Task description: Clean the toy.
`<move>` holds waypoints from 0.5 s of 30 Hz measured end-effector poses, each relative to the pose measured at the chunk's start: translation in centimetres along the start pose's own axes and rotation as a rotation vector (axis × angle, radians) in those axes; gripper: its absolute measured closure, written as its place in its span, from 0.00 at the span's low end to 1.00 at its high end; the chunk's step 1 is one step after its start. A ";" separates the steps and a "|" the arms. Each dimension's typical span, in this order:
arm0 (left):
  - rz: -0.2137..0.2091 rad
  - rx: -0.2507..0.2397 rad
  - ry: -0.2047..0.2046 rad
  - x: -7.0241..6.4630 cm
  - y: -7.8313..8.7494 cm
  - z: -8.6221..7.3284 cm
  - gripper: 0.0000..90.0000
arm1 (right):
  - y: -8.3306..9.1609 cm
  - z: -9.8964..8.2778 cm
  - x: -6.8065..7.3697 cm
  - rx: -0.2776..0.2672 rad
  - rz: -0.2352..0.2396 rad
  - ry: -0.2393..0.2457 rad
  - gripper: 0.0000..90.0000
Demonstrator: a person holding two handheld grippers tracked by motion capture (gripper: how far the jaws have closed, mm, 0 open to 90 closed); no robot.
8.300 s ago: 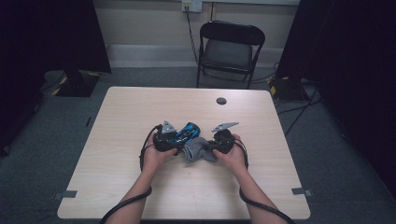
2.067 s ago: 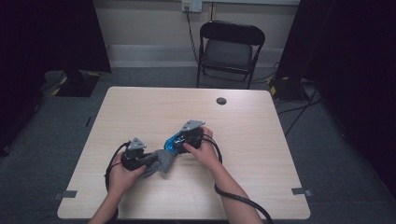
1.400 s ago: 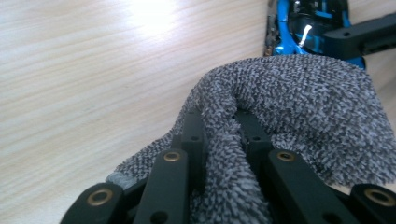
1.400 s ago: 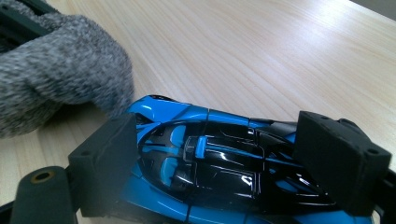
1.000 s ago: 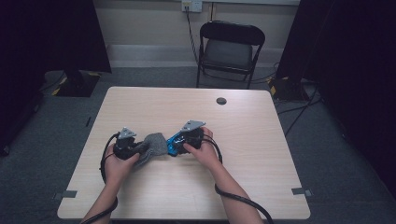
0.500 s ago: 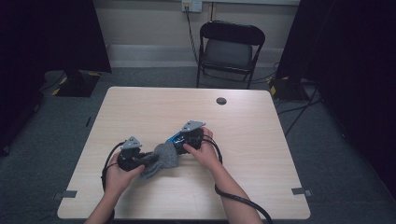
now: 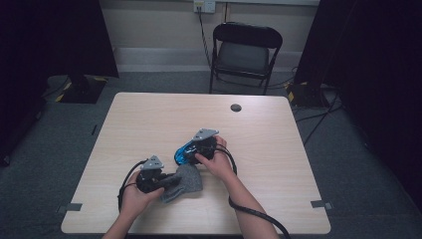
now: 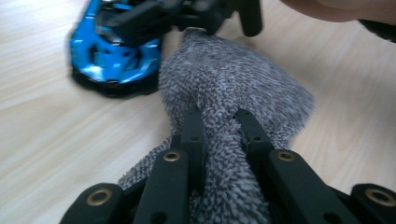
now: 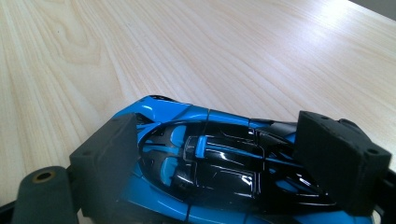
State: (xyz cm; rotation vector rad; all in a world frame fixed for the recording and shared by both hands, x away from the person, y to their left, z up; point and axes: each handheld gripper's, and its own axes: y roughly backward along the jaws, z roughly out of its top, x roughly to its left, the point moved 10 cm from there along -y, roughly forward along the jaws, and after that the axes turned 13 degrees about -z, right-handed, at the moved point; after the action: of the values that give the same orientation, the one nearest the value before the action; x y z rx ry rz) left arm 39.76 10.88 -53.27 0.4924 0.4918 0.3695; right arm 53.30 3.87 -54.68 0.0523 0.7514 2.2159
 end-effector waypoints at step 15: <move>0.077 0.028 0.026 2.5 -0.9 -0.3 0.84 | 0.0 0.0 0.0 0.010 0.005 0.006 0.15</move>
State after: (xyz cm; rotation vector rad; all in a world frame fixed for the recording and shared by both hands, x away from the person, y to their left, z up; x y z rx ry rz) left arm 41.82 11.34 -54.90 0.5353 0.5052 0.4438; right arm 53.29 3.87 -54.67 0.0530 0.7661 2.2180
